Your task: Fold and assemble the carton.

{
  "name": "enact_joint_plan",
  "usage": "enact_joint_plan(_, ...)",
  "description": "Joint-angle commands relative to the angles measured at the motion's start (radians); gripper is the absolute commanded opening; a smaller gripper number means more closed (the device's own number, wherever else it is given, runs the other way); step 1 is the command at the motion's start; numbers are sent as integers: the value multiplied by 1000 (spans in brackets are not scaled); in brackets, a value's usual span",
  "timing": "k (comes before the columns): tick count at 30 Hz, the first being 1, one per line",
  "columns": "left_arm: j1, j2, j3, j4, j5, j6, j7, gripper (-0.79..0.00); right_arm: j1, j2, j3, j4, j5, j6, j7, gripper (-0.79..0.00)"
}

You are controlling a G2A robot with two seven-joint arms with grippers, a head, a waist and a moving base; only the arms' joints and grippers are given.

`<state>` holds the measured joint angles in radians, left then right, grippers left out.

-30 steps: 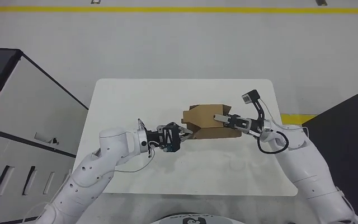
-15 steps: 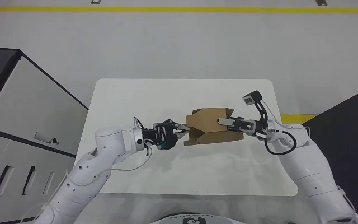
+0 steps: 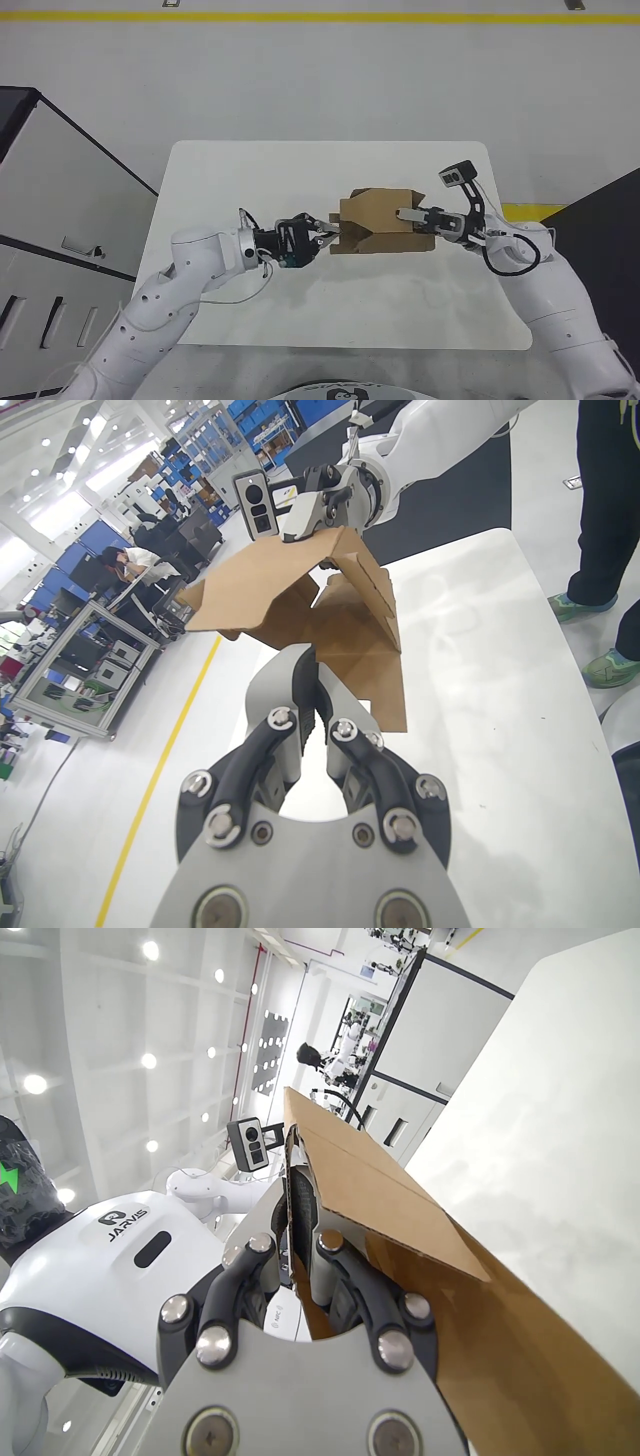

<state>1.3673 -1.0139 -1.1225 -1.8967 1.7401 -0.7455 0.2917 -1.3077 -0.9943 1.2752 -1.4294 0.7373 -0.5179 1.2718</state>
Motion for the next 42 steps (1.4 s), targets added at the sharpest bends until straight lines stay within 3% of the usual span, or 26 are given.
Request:
enact_joint_plan(1,0,0,2,-1,-2,1,2,-785,0,0,1,0,1,1,5,-785)
enact_joint_plan(20,-4,4,6,-5,-14,-2,-9,-785,-7,2,14,-9,-95,-19,-9,-785)
enact_joint_plan(34,-16,5,17,0,-23,7,-11,-785,2,-6,-1,-2,33,15,46,-785)
enact_joint_plan(42,-15,6,19,-4,-22,11,-16,-785,4,0,-5,-32,-76,27,57,-785)
